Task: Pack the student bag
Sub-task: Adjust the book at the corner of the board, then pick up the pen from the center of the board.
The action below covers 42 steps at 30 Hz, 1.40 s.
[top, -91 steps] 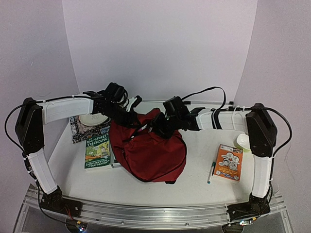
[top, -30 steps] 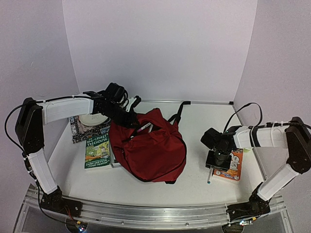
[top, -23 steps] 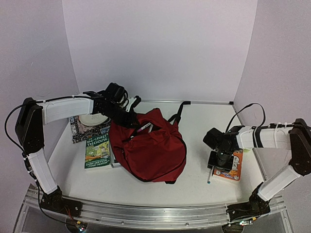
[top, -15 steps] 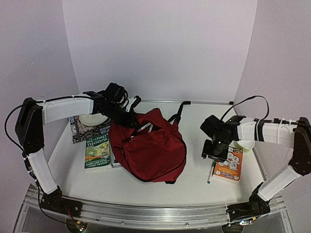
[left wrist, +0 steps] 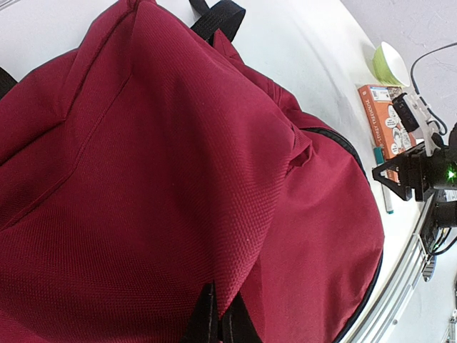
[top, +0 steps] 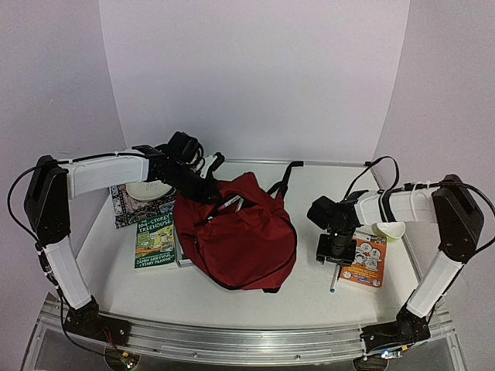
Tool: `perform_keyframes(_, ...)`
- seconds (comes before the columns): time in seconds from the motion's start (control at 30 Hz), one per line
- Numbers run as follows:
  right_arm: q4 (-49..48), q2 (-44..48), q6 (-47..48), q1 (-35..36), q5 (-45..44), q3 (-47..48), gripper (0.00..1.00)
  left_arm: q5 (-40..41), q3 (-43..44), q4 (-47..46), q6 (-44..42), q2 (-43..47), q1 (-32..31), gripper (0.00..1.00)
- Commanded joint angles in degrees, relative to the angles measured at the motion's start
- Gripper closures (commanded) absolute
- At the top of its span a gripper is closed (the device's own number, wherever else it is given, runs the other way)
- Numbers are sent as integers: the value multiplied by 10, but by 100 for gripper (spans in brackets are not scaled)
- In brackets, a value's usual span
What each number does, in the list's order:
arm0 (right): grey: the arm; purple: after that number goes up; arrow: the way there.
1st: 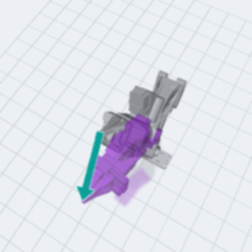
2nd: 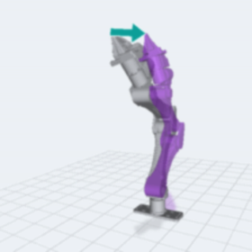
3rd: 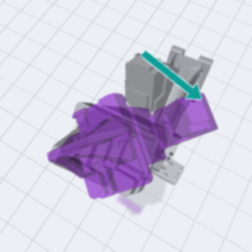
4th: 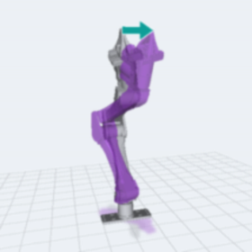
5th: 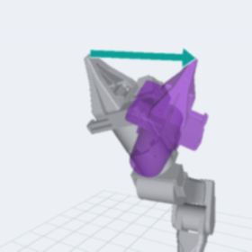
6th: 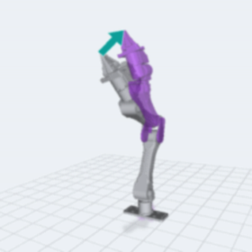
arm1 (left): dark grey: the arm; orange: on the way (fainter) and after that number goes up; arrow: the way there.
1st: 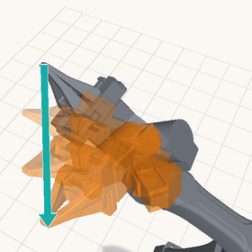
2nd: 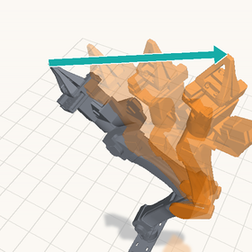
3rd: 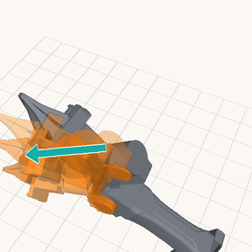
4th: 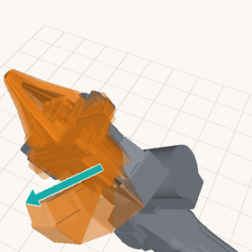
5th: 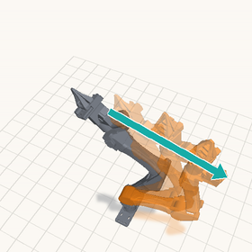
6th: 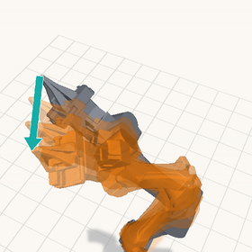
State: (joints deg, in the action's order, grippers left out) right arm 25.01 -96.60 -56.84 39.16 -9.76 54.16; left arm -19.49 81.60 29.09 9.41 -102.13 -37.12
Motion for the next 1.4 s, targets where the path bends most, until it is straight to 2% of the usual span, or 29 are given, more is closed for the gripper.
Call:
perform_keyframes(0.0, 43, 3, -13, -5, -23, -29, 46, -11, 0, 0, -3, 13, -2, 100)
perform_keyframes(0.27, 21, -9, -5, -9, 9, -57, 49, -11, 0, 0, -3, 15, -2, 100)
perform_keyframes(0.43, -5, -20, 8, -9, 59, -64, 68, -8, 0, 0, -4, 14, -2, 100)
perform_keyframes(0.6, -34, -19, 24, -8, 115, -77, 76, -7, 0, 1, -4, 14, -1, 100)
perform_keyframes(0.8, -31, -17, 51, -7, 136, -74, 99, -8, 1, 2, -4, 11, -2, 100)
perform_keyframes(0.97, 11, 2, 102, 14, 106, -24, 100, -7, 1, 3, -8, 11, -2, 100)
perform_keyframes(1.1, 37, 17, 178, 62, 50, 53, 100, -13, 3, 5, -9, 11, -2, 100)
perform_keyframes(1.37, 43, 5, 393, 162, -65, 207, 100, -40, 16, 15, -17, 5, -2, 100)
